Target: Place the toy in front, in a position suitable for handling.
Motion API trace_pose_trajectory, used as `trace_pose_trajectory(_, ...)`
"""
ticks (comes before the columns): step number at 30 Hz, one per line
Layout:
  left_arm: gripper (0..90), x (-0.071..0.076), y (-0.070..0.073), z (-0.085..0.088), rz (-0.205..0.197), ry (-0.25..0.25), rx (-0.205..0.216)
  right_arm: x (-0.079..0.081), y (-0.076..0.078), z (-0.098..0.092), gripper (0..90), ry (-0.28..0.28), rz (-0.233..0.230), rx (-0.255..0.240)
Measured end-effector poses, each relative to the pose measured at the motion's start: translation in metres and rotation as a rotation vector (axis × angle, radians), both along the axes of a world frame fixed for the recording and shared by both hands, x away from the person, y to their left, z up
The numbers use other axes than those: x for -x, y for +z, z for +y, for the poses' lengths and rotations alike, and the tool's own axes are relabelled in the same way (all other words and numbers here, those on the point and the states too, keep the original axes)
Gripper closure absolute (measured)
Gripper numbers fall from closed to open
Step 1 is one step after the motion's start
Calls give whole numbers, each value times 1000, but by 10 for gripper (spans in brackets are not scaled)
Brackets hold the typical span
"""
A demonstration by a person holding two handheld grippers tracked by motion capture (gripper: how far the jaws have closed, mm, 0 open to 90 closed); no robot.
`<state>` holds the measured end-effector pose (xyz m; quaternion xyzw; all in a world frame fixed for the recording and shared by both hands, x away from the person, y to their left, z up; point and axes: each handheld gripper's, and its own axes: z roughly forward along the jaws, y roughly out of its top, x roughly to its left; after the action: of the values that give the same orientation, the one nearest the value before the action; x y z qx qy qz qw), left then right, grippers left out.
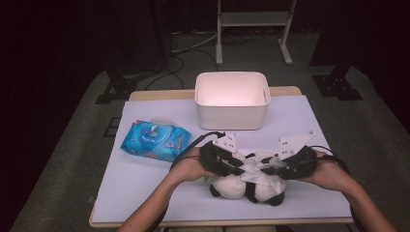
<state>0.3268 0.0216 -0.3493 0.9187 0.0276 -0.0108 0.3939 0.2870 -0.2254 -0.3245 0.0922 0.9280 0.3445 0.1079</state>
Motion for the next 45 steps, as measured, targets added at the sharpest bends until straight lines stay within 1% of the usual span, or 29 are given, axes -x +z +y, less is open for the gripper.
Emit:
trace_pose_trajectory(4, 701, 0, 0, 0, 1, 0, -1, 3, 3, -16, 676, -25, -1, -14)
trace_pose_trajectory(5, 701, 0, 0, 0, 2, 1, 1, 3, 2, -18, 698, -30, -4, -8)
trace_pose_trajectory(7, 700, 0, 0, -1, 3, 2, 1, 3, 1, -21, 748, -33, 8, -16)
trace_pose_trajectory(8, 700, 0, 0, -1, 2, 3, -1, 3, 1, -20, 782, -37, 10, -10)
trace_pose_trajectory(9, 700, 0, 0, -1, -1, 2, -2, 3, 0, -19, 803, -31, 7, -10)
trace_pose_trajectory(10, 700, 0, 0, -1, -5, 1, -5, 3, 0, -18, 811, -36, 15, -11)
trace_pose_trajectory(15, 700, 1, 0, -4, -6, -3, -1, -3, -3, -5, 820, -31, 30, -19)
trace_pose_trajectory(17, 700, 1, -1, -5, -6, -6, -2, -6, -5, 3, 820, -24, 24, -20)
trace_pose_trajectory(21, 700, 1, 0, -4, -6, -6, -2, -11, -9, 22, 795, 5, 41, -15)
trace_pose_trajectory(23, 700, 1, 0, -4, -8, -5, -1, -14, -11, 29, 734, 19, 48, 1)
trace_pose_trajectory(25, 699, 1, 0, -3, -9, -4, -3, -15, -11, 36, 672, 18, 62, 6)
trace_pose_trajectory(28, 697, 2, 0, -3, -19, -12, -16, -16, -12, 42, 628, 15, 56, 22)
trace_pose_trajectory(31, 690, 2, -1, -3, -22, -26, -24, -17, -12, 45, 593, 20, 60, 37)
trace_pose_trajectory(36, 656, 5, 1, -4, -38, -66, -45, -18, -11, 47, 553, 73, 73, 68)
trace_pose_trajectory(38, 649, 5, 1, -3, -40, -71, -57, -18, -12, 49, 554, 83, 64, 76)
trace_pose_trajectory(39, 637, 4, 1, -2, -37, -75, -57, -19, -13, 50, 556, 82, 68, 79)
trace_pose_trajectory(42, 574, 4, 3, 2, -18, -60, -52, -17, -17, 55, 580, 74, 39, 92)
trace_pose_trajectory(45, 536, 3, 4, 8, -22, -38, -48, -15, -19, 56, 636, 66, 19, 94)
